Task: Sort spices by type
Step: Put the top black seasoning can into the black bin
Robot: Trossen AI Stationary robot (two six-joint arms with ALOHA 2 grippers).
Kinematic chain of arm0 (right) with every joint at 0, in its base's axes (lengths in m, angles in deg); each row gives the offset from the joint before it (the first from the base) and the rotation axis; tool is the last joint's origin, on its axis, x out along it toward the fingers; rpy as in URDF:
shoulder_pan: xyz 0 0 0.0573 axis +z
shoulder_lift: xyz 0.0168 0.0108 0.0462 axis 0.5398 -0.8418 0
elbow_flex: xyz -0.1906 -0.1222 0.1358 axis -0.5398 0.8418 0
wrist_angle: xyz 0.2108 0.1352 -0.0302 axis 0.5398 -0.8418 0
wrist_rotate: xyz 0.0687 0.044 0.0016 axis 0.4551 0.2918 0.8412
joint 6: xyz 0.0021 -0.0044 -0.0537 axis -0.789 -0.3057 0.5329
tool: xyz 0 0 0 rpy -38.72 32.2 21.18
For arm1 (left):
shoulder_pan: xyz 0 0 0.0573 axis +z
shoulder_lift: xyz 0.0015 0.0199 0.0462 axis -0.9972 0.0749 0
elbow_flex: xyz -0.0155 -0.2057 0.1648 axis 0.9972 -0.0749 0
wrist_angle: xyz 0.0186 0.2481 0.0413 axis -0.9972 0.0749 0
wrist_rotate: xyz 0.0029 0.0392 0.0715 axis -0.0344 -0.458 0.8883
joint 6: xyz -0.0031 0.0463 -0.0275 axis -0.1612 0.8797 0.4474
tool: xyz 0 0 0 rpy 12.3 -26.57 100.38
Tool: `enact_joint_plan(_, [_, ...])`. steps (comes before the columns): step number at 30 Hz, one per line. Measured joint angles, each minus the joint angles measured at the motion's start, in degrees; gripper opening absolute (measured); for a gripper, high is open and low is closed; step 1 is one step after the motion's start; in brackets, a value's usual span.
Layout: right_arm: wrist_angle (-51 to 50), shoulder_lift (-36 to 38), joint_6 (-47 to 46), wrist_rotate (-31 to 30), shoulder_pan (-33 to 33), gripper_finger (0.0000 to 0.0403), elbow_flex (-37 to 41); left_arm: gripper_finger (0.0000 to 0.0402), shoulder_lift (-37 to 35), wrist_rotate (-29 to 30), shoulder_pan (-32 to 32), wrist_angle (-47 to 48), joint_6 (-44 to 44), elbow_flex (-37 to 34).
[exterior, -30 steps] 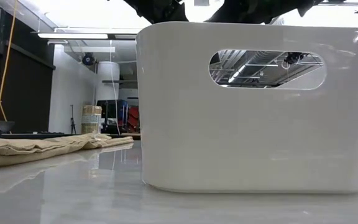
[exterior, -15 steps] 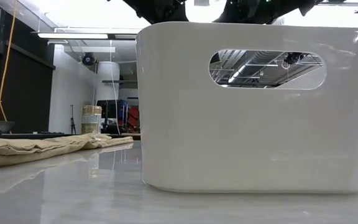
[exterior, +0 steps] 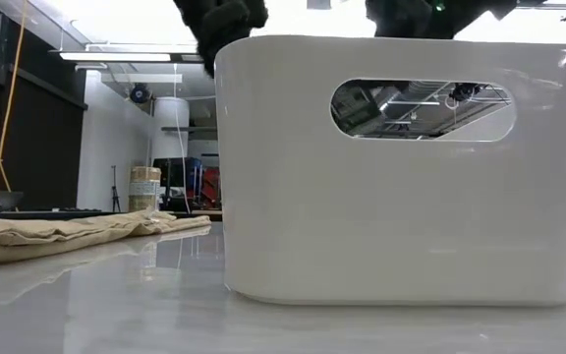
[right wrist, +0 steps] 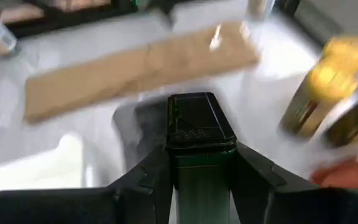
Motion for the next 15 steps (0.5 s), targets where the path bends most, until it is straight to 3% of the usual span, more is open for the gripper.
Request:
enact_joint_plan(3, [-0.46,-0.72,-5.49,-2.5,3.16,0.0119,2.36,0.03,-4.16,0.08,0.19,-7.51,-4.14,-7.93])
enact_joint_plan(10, [8.65,-3.68,-17.68,-21.25,8.29,0.0119,6.88,0.0298,-13.07,0.33,-0.33,-23.45,-14.35,-23.23])
enact_joint_plan(15, [13.53,-7.98,-22.02,-22.97,8.29,0.0119,7.41,0.0298,-14.69,2.17,-0.33,-26.63,-15.6,-25.36])
